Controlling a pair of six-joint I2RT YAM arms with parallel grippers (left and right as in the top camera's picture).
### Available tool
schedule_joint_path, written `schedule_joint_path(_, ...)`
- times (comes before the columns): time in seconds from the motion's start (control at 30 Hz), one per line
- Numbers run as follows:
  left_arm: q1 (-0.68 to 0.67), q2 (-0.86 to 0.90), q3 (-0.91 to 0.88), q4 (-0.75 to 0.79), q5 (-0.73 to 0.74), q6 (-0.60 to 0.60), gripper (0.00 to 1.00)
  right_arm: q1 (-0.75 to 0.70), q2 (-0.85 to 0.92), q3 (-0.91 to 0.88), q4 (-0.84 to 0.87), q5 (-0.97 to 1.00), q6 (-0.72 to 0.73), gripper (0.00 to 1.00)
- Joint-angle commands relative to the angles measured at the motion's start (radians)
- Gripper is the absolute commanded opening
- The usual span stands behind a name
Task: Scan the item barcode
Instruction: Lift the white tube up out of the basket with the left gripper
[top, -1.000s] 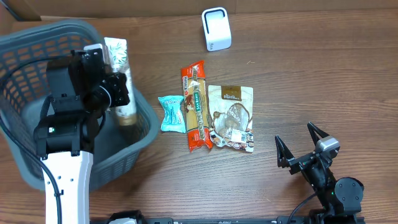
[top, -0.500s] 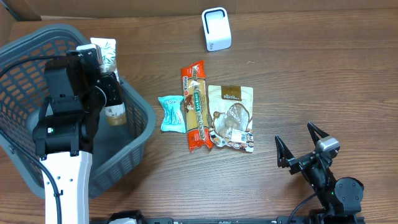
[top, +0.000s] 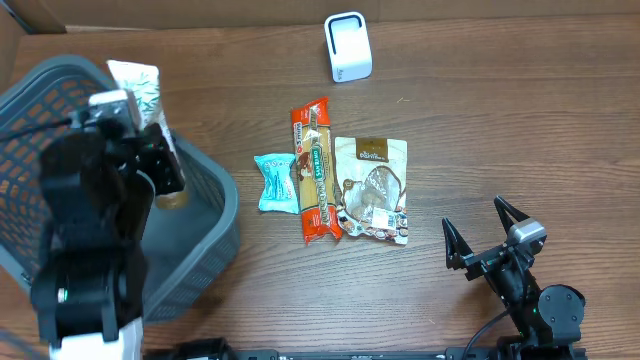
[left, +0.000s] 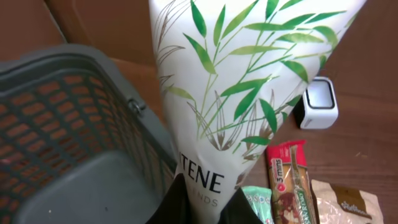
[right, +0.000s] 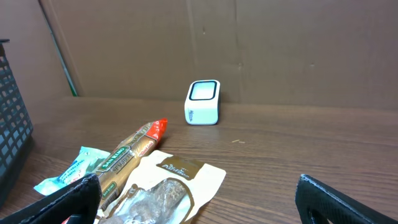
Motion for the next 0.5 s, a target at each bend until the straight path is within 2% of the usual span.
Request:
schedule_joint_path(0.0,-0.002,-0.084,0.057,0.022,-0.035,0.003,0.04,0.006,-0.008,-0.010,0.006,0.000,0.004,1.00)
schedule_joint_path(0.13,-0.003,-0.119,0.096,0.050,0.042,-0.016,0.04,0.006,-0.008,-0.010,0.006,0.000,0.004,1.00)
schedule_joint_path(0.23,-0.003,-0.126,0.110,0.090,0.201,-0.032,0.04,0.006,-0.008,-0.010,0.006,0.000,0.004,1.00)
schedule_joint_path(0.33,-0.005,-0.111,0.109,0.093,0.310,-0.106,0.04,0.006,-0.008,-0.010,0.006,0.000,0.004,1.00)
schedule_joint_path(0.47,-0.051,-0.062,0.109,0.053,0.331,-0.132,0.04,0.006,-0.008,-0.010,0.006,0.000,0.004,1.00)
